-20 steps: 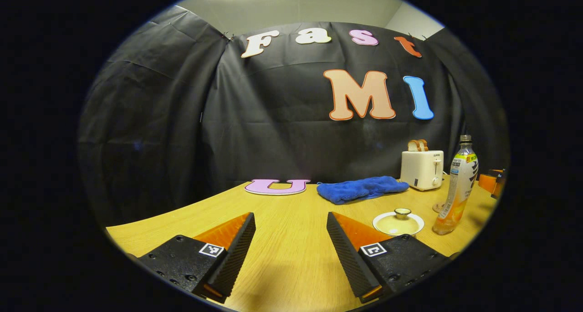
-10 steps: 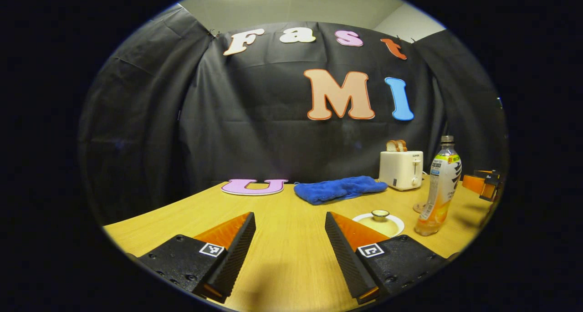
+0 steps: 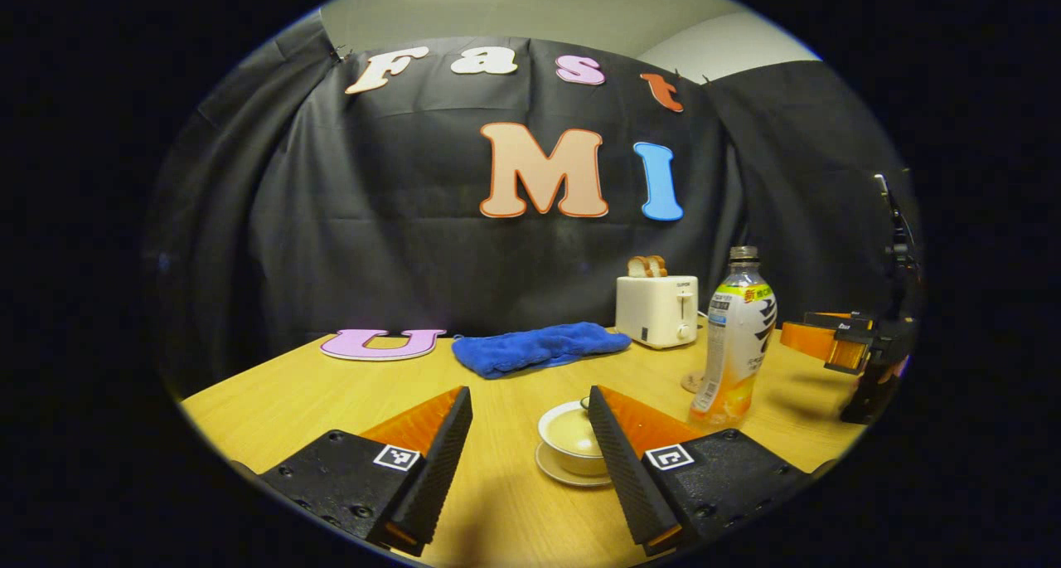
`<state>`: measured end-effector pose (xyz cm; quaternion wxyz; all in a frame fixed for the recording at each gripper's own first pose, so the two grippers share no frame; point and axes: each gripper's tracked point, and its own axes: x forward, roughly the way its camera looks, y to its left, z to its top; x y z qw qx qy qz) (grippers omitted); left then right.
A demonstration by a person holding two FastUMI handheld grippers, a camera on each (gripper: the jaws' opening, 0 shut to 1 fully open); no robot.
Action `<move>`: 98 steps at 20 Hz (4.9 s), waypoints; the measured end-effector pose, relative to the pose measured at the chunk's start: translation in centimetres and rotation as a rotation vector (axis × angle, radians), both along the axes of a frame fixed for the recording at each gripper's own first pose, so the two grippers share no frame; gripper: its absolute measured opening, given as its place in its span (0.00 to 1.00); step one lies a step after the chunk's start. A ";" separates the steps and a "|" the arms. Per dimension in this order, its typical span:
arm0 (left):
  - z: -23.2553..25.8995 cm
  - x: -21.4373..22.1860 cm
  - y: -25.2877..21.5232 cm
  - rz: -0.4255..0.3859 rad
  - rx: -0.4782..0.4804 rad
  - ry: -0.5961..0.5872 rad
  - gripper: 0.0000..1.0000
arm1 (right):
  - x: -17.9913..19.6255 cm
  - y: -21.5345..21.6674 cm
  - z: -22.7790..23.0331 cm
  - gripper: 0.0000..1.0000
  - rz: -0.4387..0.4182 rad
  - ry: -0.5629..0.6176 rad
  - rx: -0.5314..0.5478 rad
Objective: Open the teacup lid with one hand, grasp the water bottle and pour water into the teacup with the other hand; after pouring, place the water bottle on the coaster and then close the teacup lid.
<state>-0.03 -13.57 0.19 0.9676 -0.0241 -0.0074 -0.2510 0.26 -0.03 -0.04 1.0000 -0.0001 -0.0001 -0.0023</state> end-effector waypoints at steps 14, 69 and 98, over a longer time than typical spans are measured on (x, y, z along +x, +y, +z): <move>0.0 0.1 -4.2 -0.144 0.000 0.000 0.56 | 0.0 0.0 0.0 0.97 0.000 0.000 0.000; -0.6 2.6 8.8 0.285 0.009 0.012 0.27 | 1.3 14.1 -2.3 1.00 0.402 0.137 -0.009; -0.5 2.5 8.2 0.241 0.008 0.012 0.28 | 2.4 9.6 1.2 0.63 0.091 0.022 -0.942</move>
